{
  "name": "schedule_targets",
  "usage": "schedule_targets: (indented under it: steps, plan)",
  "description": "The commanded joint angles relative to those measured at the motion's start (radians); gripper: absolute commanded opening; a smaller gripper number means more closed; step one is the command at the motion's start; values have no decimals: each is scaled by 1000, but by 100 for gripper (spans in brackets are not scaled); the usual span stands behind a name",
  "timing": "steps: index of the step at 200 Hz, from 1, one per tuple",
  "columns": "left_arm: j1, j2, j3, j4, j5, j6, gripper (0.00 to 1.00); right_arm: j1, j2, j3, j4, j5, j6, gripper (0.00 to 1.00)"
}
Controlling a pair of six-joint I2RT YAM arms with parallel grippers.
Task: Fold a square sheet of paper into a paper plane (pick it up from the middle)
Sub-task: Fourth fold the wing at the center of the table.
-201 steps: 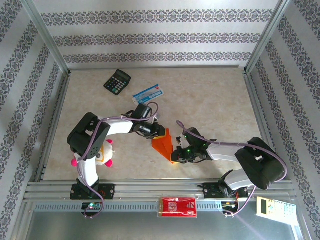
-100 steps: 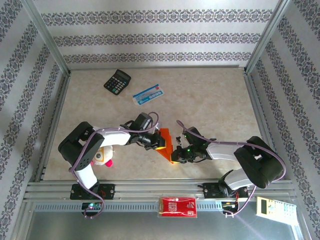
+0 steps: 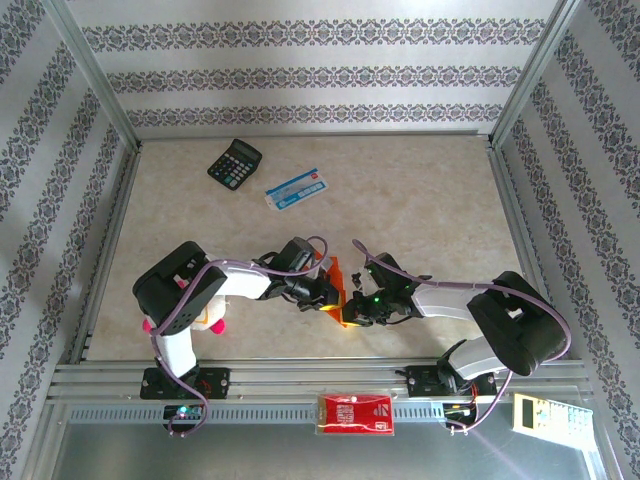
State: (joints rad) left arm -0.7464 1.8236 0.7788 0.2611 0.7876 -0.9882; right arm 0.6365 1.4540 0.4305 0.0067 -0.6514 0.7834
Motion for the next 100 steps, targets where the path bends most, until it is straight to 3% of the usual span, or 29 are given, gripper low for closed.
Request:
schedule_targets:
  steps: [1,100]
  plan:
    - [-3,20,4,-22,-28,27,0,-8,59,-50,-195,180,4,0]
    - [72,73,79,-120,-28,124,4,-3,82,-30,-260,211,-1,0]
